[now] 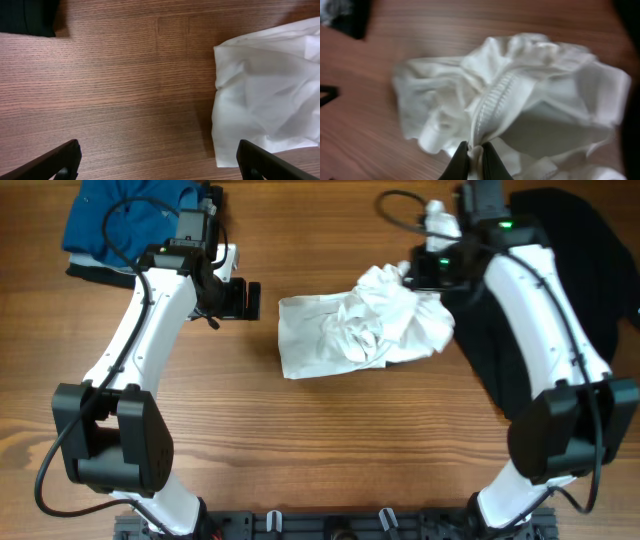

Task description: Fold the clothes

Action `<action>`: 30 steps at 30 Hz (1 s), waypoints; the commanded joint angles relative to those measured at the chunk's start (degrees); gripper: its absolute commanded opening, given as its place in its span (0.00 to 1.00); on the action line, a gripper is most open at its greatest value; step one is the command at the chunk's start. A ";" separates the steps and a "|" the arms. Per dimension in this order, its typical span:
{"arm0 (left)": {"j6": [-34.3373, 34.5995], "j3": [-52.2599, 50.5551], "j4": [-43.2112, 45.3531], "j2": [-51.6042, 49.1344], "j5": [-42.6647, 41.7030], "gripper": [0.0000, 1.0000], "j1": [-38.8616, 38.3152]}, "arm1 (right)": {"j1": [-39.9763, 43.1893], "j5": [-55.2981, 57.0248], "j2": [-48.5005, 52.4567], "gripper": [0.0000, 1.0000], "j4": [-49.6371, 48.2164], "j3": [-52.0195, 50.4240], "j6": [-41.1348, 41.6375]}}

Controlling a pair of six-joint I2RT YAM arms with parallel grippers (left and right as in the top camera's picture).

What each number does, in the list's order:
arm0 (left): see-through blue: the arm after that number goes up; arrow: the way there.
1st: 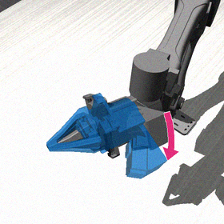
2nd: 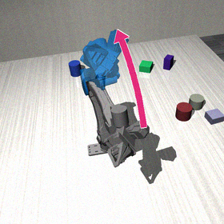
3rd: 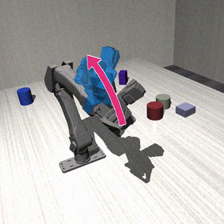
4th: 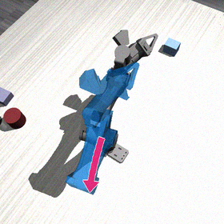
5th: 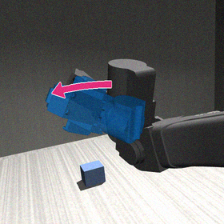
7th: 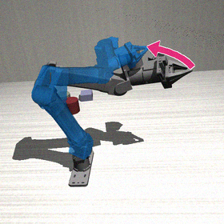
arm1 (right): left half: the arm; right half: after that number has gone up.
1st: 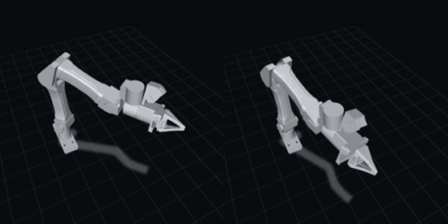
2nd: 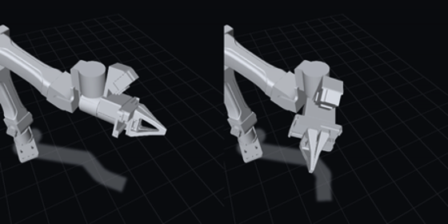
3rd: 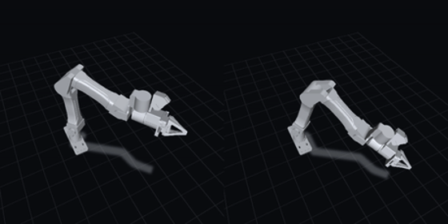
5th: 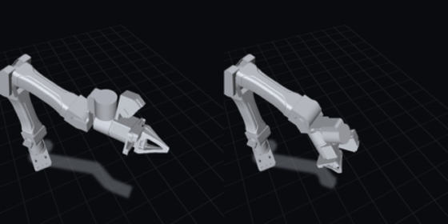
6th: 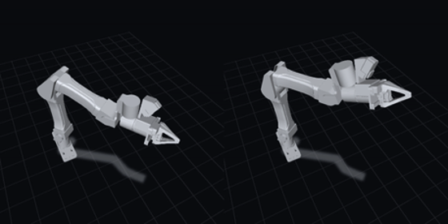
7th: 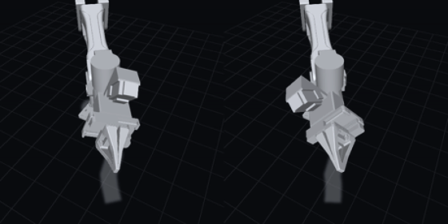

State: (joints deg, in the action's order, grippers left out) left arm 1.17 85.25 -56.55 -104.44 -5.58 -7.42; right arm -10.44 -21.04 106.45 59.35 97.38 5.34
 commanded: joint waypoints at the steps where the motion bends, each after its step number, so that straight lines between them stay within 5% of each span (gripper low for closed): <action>1: -0.74 0.79 0.11 0.17 0.33 1.00 0.15 | -9.18 -0.81 -0.50 0.04 -2.58 1.29 4.74; 11: -0.70 0.79 0.81 0.17 3.15 1.00 0.98 | -26.45 1.99 7.98 0.04 -11.23 1.29 11.34; 18: -0.22 0.79 2.49 0.17 2.84 1.00 8.72 | -33.29 4.09 10.05 0.05 -15.93 1.29 12.85; 19: -0.24 0.79 2.54 0.17 2.64 1.00 9.55 | -33.27 4.09 10.23 0.18 -16.24 1.29 12.83; 21: -0.24 0.79 2.62 0.17 2.62 1.00 10.93 | -33.20 4.11 10.34 0.73 -16.57 1.29 12.61; 22: -0.24 0.79 2.84 0.17 2.43 1.00 11.30 | -33.20 4.11 9.99 0.93 -16.55 1.49 12.13; 23: -0.24 0.79 3.17 0.17 2.23 1.00 11.45 | -33.18 4.37 9.62 1.00 -15.98 2.29 11.10; 30: -0.24 0.79 3.82 0.17 1.53 1.00 11.43 | -24.72 18.03 4.55 1.00 -1.92 11.85 8.17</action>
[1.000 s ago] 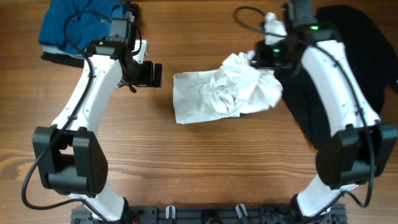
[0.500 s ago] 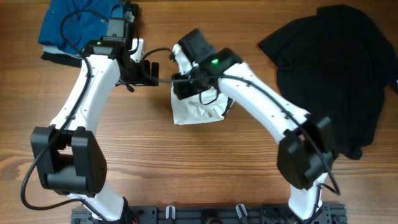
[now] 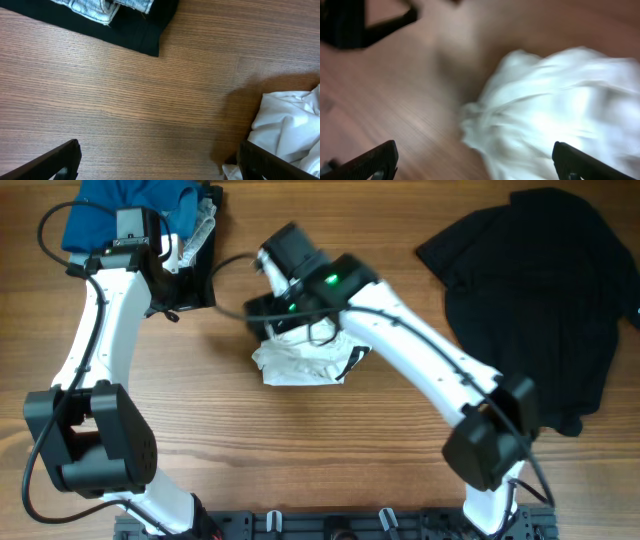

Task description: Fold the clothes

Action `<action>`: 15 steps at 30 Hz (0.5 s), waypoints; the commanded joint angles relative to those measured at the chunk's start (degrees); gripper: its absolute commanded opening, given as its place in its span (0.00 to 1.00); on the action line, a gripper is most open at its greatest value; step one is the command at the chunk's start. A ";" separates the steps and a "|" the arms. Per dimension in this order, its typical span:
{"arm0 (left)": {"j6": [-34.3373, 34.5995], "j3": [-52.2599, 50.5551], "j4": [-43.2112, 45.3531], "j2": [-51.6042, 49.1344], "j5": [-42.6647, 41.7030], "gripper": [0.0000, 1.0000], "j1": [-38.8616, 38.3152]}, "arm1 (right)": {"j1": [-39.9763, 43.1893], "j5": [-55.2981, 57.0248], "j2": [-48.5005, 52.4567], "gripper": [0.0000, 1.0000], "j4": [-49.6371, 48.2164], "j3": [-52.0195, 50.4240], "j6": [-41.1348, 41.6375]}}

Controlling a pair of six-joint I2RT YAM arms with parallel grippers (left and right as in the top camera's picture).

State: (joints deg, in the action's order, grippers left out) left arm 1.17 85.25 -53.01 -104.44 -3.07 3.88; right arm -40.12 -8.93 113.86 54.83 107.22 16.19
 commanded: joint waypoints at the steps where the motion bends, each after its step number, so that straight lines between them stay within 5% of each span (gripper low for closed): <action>1: -0.26 0.79 0.28 0.17 -0.96 1.00 0.13 | 6.58 5.95 -2.45 0.98 5.46 1.68 -4.31; 10: -0.74 0.79 2.10 0.17 -0.92 1.00 0.15 | 7.30 2.62 -0.63 0.79 4.13 -9.84 -20.00; 13: -0.76 0.79 2.43 0.17 -0.92 1.00 0.15 | 7.30 1.40 -0.22 0.67 3.43 -10.19 -20.90; 15: -0.76 0.79 2.69 0.17 -0.92 1.00 0.15 | 7.28 0.57 -0.07 0.40 2.49 -10.19 -20.74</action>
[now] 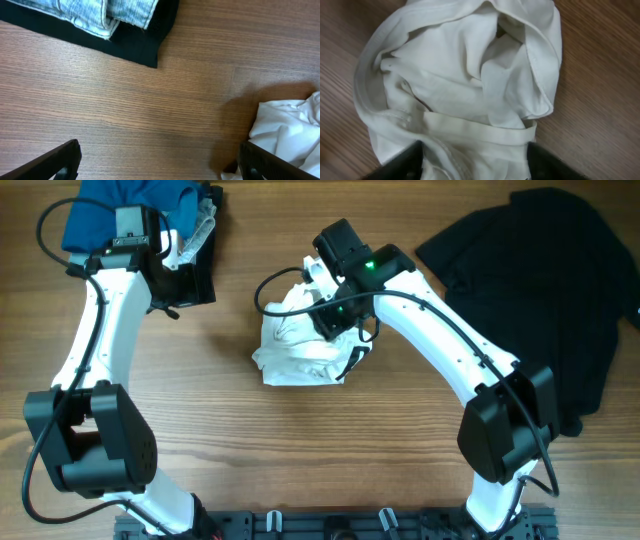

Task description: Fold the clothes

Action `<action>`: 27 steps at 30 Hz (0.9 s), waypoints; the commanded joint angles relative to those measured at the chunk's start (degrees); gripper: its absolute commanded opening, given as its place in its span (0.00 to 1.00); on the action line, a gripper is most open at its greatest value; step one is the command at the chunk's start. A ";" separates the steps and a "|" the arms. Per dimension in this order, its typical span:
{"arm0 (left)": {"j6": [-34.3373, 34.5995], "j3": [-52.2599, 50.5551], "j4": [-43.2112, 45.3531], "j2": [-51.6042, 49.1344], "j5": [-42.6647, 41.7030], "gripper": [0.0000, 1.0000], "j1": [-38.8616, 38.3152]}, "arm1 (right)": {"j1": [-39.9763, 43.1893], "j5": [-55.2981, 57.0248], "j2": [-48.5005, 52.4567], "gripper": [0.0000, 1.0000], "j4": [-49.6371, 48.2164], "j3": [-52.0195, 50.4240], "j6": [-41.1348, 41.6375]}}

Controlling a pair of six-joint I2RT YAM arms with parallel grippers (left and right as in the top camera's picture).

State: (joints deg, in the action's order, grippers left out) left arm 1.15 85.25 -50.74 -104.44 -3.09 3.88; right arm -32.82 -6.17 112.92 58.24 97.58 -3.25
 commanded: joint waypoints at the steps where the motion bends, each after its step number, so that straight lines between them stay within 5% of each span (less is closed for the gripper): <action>1: -0.79 0.79 0.42 0.17 -0.90 1.00 0.15 | -0.02 -3.48 0.87 0.29 -1.33 -0.55 -1.33; 3: -0.87 0.79 0.44 0.17 -0.87 1.00 0.15 | -0.35 -4.04 0.87 0.04 -1.22 -0.55 -1.29; 9: -0.87 0.79 1.77 0.17 -0.87 1.00 0.28 | -4.02 -4.17 0.87 0.04 1.99 -0.52 -1.79; 10: -0.87 0.79 1.77 0.17 -0.87 1.00 0.52 | -4.44 -4.20 0.87 0.09 2.32 -0.52 -1.81; 12: -0.87 0.79 1.70 0.17 -0.90 1.00 1.09 | -4.50 -4.20 0.87 0.62 2.51 -0.52 -1.99; 16: -0.87 0.79 1.73 0.17 -0.90 1.00 1.42 | -4.39 -2.03 0.92 0.67 2.45 -0.52 -2.78; 20: -0.87 0.79 1.75 0.17 -0.90 1.00 1.44 | -4.39 1.07 2.03 0.64 0.94 -0.55 -3.61; 23: -0.87 0.79 1.73 0.17 -0.90 1.00 1.44 | -4.39 1.07 2.58 0.52 -0.24 -0.55 -3.91; 26: -0.87 0.79 1.73 0.17 -0.90 1.00 1.44 | -4.35 1.07 2.93 0.31 -0.35 -0.55 -4.11; 27: -0.87 0.79 1.73 0.17 -0.87 1.00 1.46 | -4.35 1.07 2.93 0.16 -0.52 -0.55 -4.11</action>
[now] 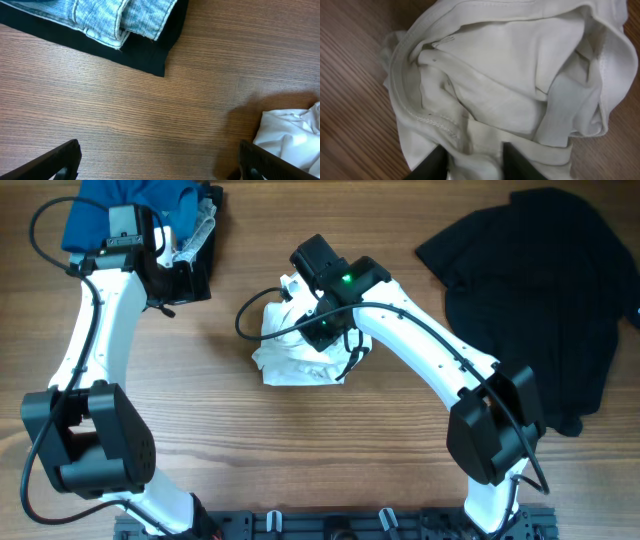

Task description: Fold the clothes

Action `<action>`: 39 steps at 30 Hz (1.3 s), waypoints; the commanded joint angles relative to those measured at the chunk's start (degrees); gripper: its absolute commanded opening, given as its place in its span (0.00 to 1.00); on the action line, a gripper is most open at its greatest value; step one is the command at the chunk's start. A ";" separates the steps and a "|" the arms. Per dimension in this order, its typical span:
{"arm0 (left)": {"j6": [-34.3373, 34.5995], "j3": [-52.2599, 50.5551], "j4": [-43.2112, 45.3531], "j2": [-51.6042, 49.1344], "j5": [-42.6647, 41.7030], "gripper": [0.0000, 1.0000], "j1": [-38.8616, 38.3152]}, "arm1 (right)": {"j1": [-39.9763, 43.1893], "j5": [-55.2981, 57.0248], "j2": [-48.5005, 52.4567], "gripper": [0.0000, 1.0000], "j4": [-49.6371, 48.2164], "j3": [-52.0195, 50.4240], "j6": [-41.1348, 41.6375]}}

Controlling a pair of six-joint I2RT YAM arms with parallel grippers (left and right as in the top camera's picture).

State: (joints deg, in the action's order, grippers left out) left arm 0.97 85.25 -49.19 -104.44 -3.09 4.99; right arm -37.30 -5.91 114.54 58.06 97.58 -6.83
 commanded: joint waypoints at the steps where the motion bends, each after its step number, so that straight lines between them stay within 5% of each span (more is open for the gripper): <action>1: -0.70 0.79 0.20 0.17 -0.87 1.00 0.39 | 0.13 0.79 1.31 0.05 -0.42 -0.52 -0.50; 8: -0.68 0.79 0.20 0.17 -0.90 1.00 2.78 | -2.58 -6.38 -0.90 0.04 1.57 3.82 -0.04; 16: -0.68 0.79 0.17 0.17 -0.90 1.00 3.50 | -16.02 -9.03 2.40 0.04 -3.45 4.28 3.10; 23: -0.70 0.79 0.22 0.17 -0.90 1.00 3.50 | -16.70 -9.70 5.25 0.07 -1.84 4.33 3.56; 24: -0.70 0.79 0.22 0.17 -0.90 1.00 3.50 | -16.74 -10.99 5.25 0.14 -1.18 4.33 1.66; 25: -0.70 0.79 0.37 0.17 -0.90 1.00 3.50 | -16.74 -11.34 5.18 0.43 -0.31 4.59 1.27; 26: -0.70 0.79 0.46 0.17 -0.90 1.00 3.50 | -16.44 -11.30 4.81 0.59 1.05 5.64 1.84; 28: -0.70 0.79 0.57 0.17 -0.90 1.00 3.54 | -14.08 -9.16 2.69 0.65 2.27 8.92 3.87; 30: -0.70 0.79 0.59 0.17 -0.90 1.00 3.54 | -8.46 -2.86 -0.98 0.84 2.38 13.31 5.84; 34: -0.68 0.79 0.79 0.17 -0.92 1.00 3.54 | 4.48 -0.66 0.35 0.86 0.85 14.43 5.09; 39: -0.66 0.79 0.76 0.17 -0.92 1.00 3.54 | 11.72 -2.27 8.61 0.69 -1.62 14.43 2.71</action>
State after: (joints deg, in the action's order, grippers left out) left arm 0.97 85.25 -48.53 -104.44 -3.29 8.23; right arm -25.21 -7.40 117.97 56.86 111.90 -2.83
